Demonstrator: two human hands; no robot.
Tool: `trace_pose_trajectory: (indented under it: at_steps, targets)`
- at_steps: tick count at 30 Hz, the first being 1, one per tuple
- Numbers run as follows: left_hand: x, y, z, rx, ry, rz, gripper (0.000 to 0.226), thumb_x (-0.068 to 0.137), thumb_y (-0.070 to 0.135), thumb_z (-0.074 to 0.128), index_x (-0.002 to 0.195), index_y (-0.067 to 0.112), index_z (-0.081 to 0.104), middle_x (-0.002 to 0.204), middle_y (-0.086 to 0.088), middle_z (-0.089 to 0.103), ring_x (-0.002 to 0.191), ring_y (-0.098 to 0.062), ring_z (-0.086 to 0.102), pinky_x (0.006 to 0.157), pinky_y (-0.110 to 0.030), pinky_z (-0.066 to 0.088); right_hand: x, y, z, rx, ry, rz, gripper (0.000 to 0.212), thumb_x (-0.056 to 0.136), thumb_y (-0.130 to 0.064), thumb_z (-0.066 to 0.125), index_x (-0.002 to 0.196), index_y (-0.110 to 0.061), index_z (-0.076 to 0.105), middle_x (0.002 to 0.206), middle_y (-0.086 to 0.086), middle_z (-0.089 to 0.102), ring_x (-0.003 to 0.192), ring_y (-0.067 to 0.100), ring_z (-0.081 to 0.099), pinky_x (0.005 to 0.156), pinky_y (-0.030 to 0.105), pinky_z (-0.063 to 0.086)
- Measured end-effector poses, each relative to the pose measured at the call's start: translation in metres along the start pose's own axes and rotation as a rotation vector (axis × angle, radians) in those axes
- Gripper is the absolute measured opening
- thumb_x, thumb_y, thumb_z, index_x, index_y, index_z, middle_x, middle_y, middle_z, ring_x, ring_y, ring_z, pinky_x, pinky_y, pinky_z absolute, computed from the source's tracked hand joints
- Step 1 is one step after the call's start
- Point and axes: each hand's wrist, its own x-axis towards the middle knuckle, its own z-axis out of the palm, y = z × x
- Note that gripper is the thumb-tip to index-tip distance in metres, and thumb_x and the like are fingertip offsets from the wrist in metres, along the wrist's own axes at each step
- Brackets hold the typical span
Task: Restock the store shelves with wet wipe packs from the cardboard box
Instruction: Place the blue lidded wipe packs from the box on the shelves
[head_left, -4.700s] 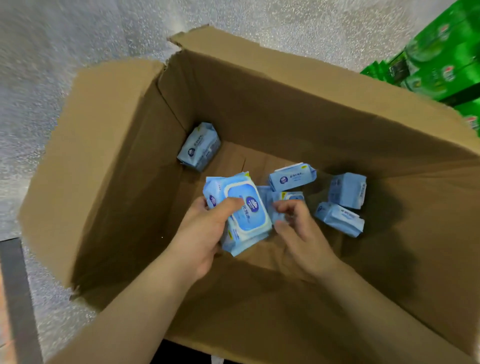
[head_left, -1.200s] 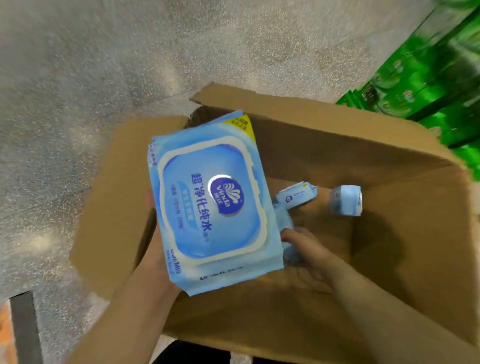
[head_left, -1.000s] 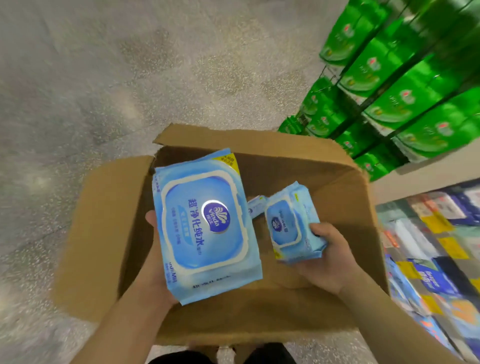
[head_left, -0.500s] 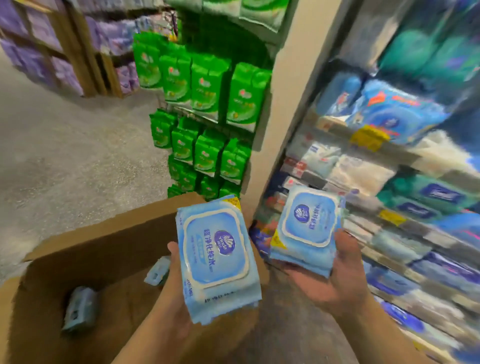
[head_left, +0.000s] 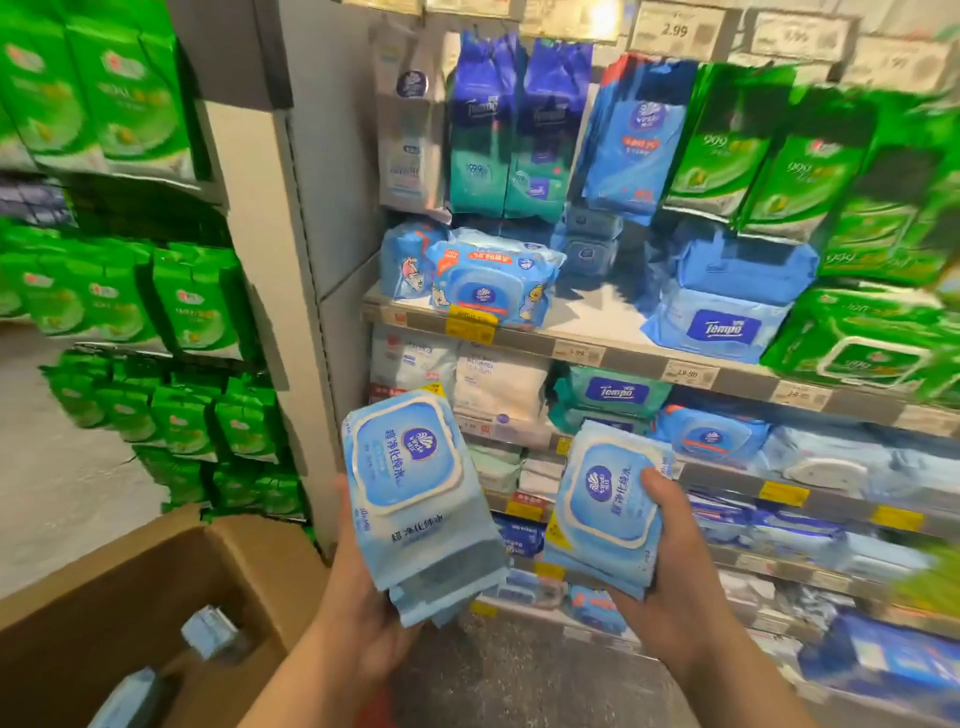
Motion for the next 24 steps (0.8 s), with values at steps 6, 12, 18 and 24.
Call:
trace_pose_trajectory:
  at_steps: [6, 12, 18, 24]
  targets:
    - [0.05, -0.008, 0.02, 0.11, -0.05, 0.008, 0.063, 0.11, 0.047, 0.027, 0.09, 0.026, 0.083, 0.087, -0.009, 0.076, 0.067, -0.028, 0.072, 0.064, -0.04, 0.061, 0.062, -0.027, -0.037, -0.087, 0.201, -0.064, 0.038, 0.1, -0.039, 0.059, 0.131, -0.018, 0.066, 0.115, 0.011, 0.076, 0.104, 0.034, 0.074, 0.097, 0.055, 0.056]
    - [0.108, 0.005, 0.038, 0.135, -0.027, 0.036, 0.067, 0.112, 0.043, 0.023, 0.088, 0.026, 0.083, 0.088, -0.01, 0.077, 0.069, -0.028, 0.074, 0.057, -0.041, 0.061, 0.13, -0.061, -0.038, -0.022, 0.282, -0.143, 0.038, 0.092, -0.017, 0.071, 0.128, -0.012, 0.063, 0.104, 0.009, 0.079, 0.085, 0.024, 0.076, 0.069, 0.038, 0.062]
    - [0.154, 0.025, 0.057, 0.14, -0.075, 0.015, 0.075, 0.107, 0.052, 0.02, 0.073, 0.033, 0.084, 0.082, -0.004, 0.079, 0.063, -0.022, 0.075, 0.053, -0.04, 0.062, 0.197, -0.099, -0.027, -0.069, 0.339, -0.115, 0.037, 0.09, -0.032, 0.072, 0.125, -0.018, 0.068, 0.109, 0.002, 0.077, 0.076, 0.015, 0.066, 0.045, 0.022, 0.044]
    - [0.194, 0.036, 0.056, 0.078, -0.226, -0.07, 0.078, 0.112, 0.045, 0.013, 0.084, 0.027, 0.084, 0.08, -0.007, 0.077, 0.061, -0.023, 0.073, 0.048, -0.037, 0.058, 0.246, -0.129, -0.01, -0.169, 0.337, -0.255, 0.03, 0.088, -0.004, 0.075, 0.115, -0.006, 0.064, 0.108, 0.011, 0.078, 0.093, 0.022, 0.076, 0.084, 0.046, 0.06]
